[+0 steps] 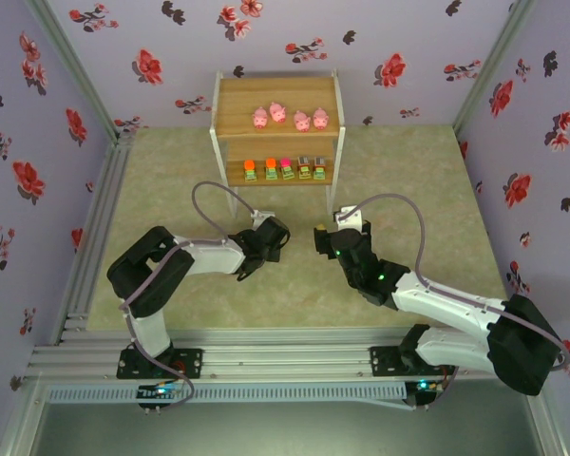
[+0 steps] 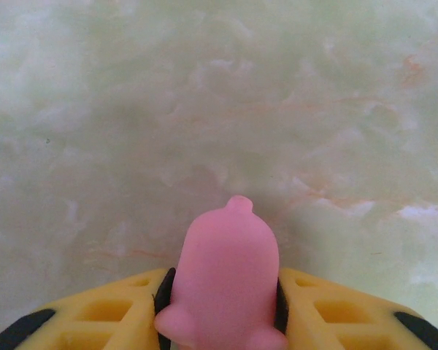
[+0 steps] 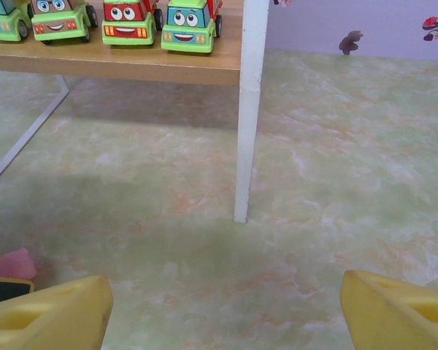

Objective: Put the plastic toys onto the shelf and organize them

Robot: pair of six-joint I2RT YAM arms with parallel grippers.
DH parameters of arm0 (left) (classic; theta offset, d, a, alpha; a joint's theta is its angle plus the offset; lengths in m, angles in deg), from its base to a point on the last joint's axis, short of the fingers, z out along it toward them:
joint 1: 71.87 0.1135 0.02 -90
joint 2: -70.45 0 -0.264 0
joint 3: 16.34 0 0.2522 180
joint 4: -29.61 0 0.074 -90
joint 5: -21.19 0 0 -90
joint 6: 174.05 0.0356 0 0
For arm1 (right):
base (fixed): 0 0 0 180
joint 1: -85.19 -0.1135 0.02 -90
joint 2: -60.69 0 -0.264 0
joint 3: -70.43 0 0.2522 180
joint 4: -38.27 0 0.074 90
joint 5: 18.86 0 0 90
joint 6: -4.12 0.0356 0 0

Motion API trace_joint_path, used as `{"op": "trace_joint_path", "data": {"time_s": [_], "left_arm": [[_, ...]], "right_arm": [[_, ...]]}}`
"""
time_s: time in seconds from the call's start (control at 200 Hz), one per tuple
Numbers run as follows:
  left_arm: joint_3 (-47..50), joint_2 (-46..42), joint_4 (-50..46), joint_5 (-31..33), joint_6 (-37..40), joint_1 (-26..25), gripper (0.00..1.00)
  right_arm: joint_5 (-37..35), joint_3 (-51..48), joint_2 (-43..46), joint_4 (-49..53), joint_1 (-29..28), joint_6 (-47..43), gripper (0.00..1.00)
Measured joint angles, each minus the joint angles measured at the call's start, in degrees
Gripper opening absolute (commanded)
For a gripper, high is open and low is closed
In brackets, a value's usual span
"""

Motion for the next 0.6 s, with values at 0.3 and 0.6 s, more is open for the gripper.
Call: {"op": "trace_joint_path", "data": {"time_s": [0.3,0.6], "left_arm": [[-0.17,-0.02,-0.04,-0.04,0.02,0.0,0.36],[-0.17,-2.89,-2.05,0.02,0.31,-0.17,0.34]], "right_arm": [[0.02,0.0,-0.02,0.0,0.0,0.0,0.76],[0.15,0.0,-0.02,0.0,0.11,0.0,0.76]]}}
